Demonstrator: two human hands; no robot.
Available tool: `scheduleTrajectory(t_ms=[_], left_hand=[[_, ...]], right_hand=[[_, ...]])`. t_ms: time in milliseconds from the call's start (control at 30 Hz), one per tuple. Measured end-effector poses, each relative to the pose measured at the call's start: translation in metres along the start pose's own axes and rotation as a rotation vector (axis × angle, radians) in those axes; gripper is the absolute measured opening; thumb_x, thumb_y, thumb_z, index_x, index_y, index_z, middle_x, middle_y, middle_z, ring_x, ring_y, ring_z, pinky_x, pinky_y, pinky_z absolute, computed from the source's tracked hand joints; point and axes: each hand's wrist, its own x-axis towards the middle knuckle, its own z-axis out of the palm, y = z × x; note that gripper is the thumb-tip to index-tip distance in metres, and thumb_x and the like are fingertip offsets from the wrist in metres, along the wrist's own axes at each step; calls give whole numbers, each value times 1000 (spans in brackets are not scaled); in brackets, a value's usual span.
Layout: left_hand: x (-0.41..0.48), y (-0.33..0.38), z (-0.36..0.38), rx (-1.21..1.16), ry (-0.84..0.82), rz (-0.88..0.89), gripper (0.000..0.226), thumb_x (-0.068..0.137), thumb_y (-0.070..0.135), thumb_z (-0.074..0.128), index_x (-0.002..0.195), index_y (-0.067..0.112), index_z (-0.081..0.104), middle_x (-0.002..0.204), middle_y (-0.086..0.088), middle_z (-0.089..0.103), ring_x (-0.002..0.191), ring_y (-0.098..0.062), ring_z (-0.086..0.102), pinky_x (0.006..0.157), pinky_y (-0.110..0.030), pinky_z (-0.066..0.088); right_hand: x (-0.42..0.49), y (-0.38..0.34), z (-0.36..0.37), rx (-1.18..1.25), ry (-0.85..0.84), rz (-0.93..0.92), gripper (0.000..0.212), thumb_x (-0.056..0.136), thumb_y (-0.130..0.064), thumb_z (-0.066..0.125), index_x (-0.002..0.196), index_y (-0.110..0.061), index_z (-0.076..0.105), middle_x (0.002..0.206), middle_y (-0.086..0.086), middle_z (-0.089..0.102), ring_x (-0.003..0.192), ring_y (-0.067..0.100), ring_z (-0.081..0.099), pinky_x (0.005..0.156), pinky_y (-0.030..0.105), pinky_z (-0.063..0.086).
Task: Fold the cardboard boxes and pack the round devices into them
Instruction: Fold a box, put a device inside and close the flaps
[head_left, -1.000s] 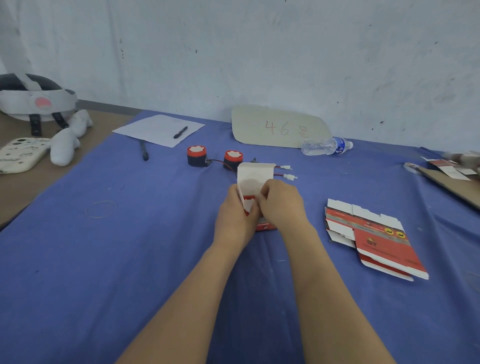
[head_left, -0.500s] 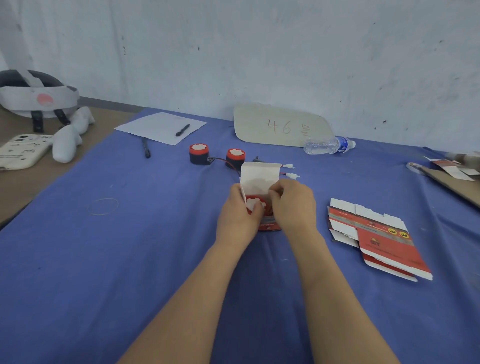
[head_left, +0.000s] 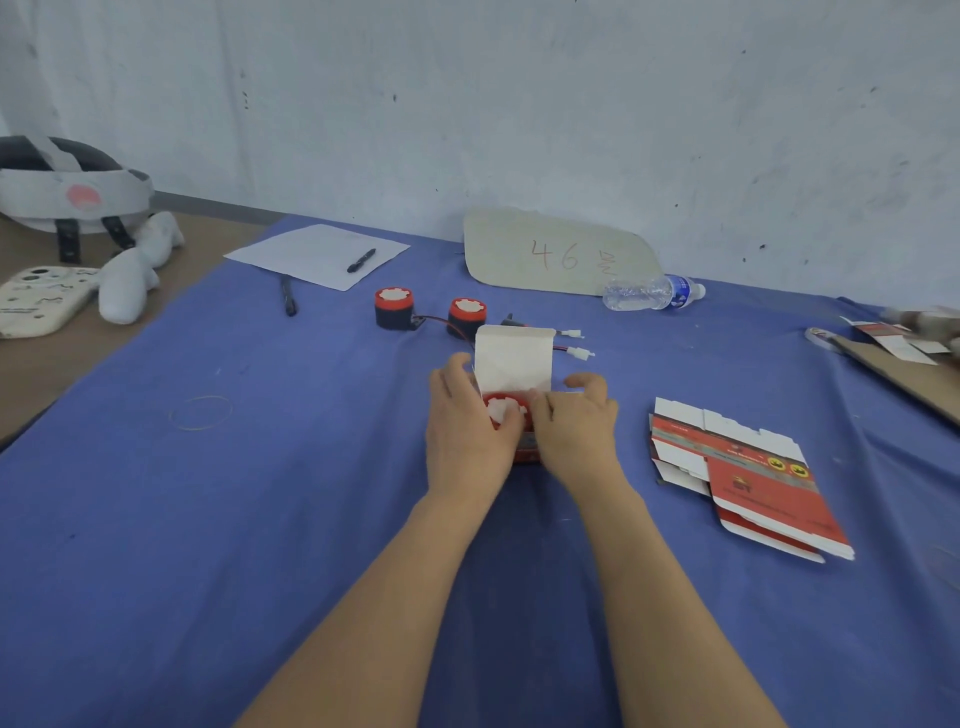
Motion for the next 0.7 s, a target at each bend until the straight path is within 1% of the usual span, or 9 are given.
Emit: scheduleTrajectory(t_ms=[67, 100, 167, 233, 333, 400, 500, 600, 700], left_hand=[[-2, 1, -2, -37, -22, 35, 52, 86, 24, 65, 129, 16, 36, 124, 0, 41, 97, -16, 49, 71, -28, 41], [-2, 0, -3, -30, -38, 48, 47, 87, 24, 64, 126, 16, 39, 124, 1, 41, 95, -16, 50, 70, -28, 42], [-2, -2, -4, 19, -66, 82, 40, 90, 29, 61, 124, 16, 44, 124, 1, 41, 95, -17, 52, 72, -31, 46], [-2, -2, -3, 60, -84, 124, 34, 92, 40, 57, 118, 18, 52, 124, 4, 41, 94, -15, 53, 73, -29, 47], [-4, 1, -3, -34, -118, 144, 19, 96, 49, 40, 92, 46, 58, 122, 6, 46, 88, -9, 56, 69, -25, 44], [-3, -2, -2, -80, -108, 165, 29, 100, 37, 40, 84, 56, 55, 122, 4, 50, 82, -7, 57, 67, -30, 48], [-1, -6, -2, -22, -151, 83, 27, 97, 18, 45, 118, 29, 58, 133, 6, 35, 76, -8, 51, 70, -32, 52], [1, -5, -1, -35, -141, 6, 38, 95, 16, 49, 132, 22, 44, 137, 4, 29, 72, -6, 48, 68, -28, 49], [2, -3, -3, -80, -135, -30, 43, 95, 16, 51, 136, 20, 40, 141, 2, 28, 83, -7, 44, 73, -24, 44]], right_hand=[[-1, 0, 2, 195, 100, 18, 20, 95, -25, 54, 108, -12, 59, 135, 4, 28, 109, 24, 44, 85, 28, 38], [-2, 0, 2, 282, 137, 35, 24, 91, -25, 62, 110, -12, 53, 129, 2, 28, 98, 18, 49, 78, 28, 42], [-2, 3, 4, 351, 191, 63, 33, 85, -28, 70, 102, -12, 48, 121, -2, 27, 76, 3, 47, 65, 23, 38], [0, 6, 4, 347, 214, 77, 23, 87, -27, 68, 84, -11, 53, 119, 1, 35, 69, -7, 44, 65, 16, 32], [3, 11, 2, 330, 224, 60, 31, 91, -24, 62, 65, -9, 57, 119, 7, 45, 69, -5, 45, 61, 13, 29], [1, 9, 0, 324, 222, 17, 14, 92, -18, 60, 88, -6, 67, 132, 3, 39, 73, -1, 47, 62, 9, 32], [-1, 3, -1, 250, 260, -32, 44, 90, -11, 61, 132, -17, 47, 146, -1, 20, 73, 9, 46, 60, 20, 41], [-3, -3, -2, 216, 255, -26, 51, 90, -12, 60, 136, -15, 37, 138, 4, 31, 85, 22, 55, 64, 28, 42], [-2, 0, -2, 360, 163, 15, 50, 92, -19, 60, 136, -15, 36, 112, 2, 52, 96, 19, 55, 71, 25, 41]])
